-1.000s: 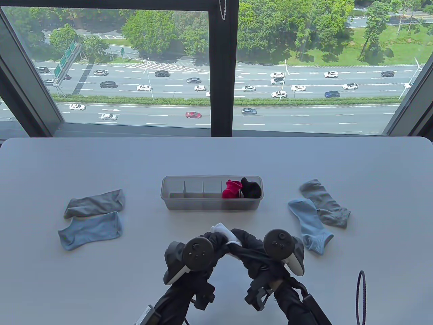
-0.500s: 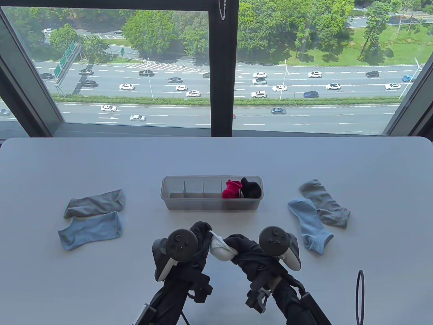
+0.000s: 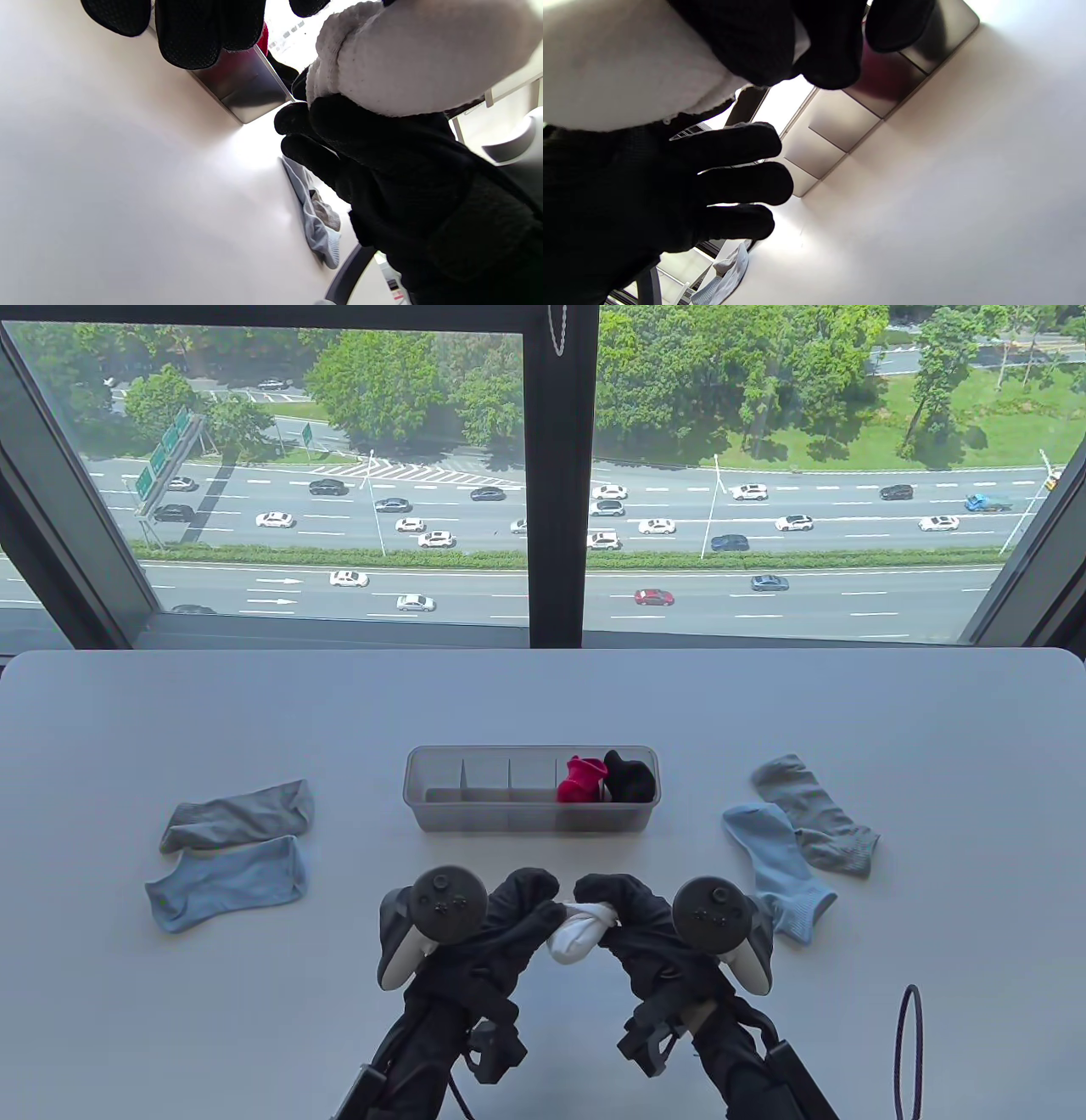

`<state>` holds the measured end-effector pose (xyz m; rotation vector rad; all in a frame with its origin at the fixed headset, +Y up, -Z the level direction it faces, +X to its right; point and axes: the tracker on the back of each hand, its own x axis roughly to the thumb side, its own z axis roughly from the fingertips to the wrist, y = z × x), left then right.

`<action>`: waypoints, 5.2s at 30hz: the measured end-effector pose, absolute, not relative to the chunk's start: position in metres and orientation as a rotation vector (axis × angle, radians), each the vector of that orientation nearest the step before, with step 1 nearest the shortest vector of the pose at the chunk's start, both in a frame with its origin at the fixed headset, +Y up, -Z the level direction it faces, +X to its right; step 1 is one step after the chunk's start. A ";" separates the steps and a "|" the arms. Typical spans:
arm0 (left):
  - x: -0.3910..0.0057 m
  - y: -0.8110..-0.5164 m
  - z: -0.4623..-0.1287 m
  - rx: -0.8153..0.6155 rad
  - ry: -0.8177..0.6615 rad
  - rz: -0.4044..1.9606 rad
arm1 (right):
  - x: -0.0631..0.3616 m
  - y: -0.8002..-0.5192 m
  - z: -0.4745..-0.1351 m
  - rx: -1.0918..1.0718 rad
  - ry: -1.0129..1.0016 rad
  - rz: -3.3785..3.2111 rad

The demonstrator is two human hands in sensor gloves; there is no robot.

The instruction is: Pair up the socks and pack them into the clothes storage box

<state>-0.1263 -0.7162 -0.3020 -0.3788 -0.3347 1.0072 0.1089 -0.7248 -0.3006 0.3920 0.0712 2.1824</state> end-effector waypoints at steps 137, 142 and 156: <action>-0.318 -0.768 -0.366 -0.348 0.549 0.091 | 0.128 -0.720 -0.308 0.362 0.022 2.784; -0.271 -0.734 -0.357 -0.337 0.215 0.218 | 0.120 -0.722 -0.305 0.465 0.114 2.716; -0.137 -0.682 -0.306 -0.253 -0.372 1.052 | 0.114 -0.732 -0.308 0.598 0.432 2.148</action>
